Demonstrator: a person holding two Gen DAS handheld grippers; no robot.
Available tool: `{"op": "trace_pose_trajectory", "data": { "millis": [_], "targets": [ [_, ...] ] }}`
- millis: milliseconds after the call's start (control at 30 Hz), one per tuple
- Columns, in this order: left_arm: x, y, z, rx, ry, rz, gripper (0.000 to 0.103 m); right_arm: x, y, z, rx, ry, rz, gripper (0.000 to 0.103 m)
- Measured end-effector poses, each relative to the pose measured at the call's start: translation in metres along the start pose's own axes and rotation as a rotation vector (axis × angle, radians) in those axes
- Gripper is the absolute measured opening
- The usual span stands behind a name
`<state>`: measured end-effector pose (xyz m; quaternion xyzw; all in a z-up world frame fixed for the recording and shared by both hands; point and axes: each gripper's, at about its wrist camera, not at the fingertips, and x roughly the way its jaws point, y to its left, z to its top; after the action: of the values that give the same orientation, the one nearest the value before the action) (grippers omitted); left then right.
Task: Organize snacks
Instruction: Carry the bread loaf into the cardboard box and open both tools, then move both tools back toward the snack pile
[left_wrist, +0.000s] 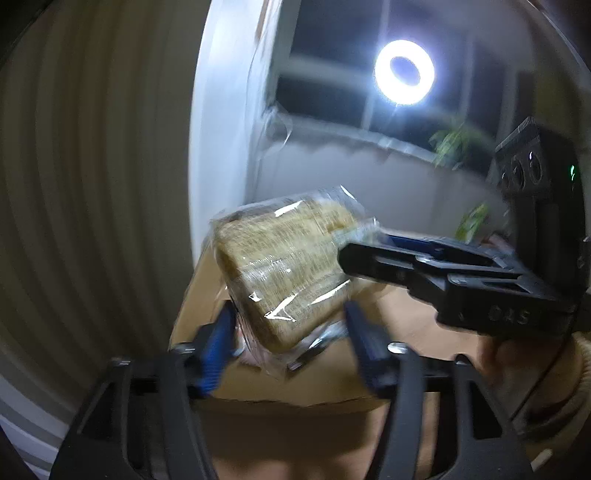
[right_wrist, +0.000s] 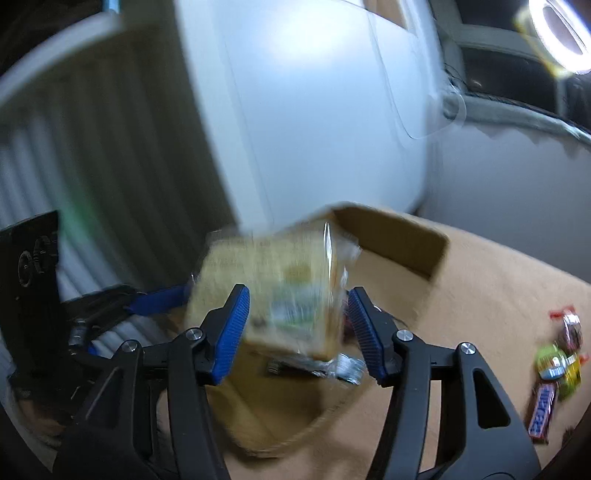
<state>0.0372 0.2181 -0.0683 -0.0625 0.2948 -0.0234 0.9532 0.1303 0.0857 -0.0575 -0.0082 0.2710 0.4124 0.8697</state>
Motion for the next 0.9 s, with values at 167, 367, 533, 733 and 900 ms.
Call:
{"op": "trace_pose_trajectory", "data": {
  "millis": [167,367,533,733,900],
  "targets": [
    [-0.013,0.012,-0.015,-0.069,-0.019,0.05,0.082,-0.019,0.006,-0.02,-0.07,-0.051,-0.045,0.072],
    [-0.03,0.016,-0.022,-0.115,-0.056,0.059,0.082,-0.041,0.006,-0.029,-0.087,-0.119,-0.07,0.078],
    [-0.04,0.016,-0.022,-0.136,-0.081,0.049,0.082,-0.046,0.008,-0.03,-0.085,-0.123,-0.095,0.083],
    [-0.059,0.016,-0.025,-0.136,-0.108,0.038,0.082,-0.058,0.023,-0.031,-0.084,-0.132,-0.092,0.086],
    [-0.067,0.012,-0.027,-0.123,-0.121,0.034,0.082,-0.063,0.033,-0.031,-0.099,-0.136,-0.083,0.086]
  ]
}}
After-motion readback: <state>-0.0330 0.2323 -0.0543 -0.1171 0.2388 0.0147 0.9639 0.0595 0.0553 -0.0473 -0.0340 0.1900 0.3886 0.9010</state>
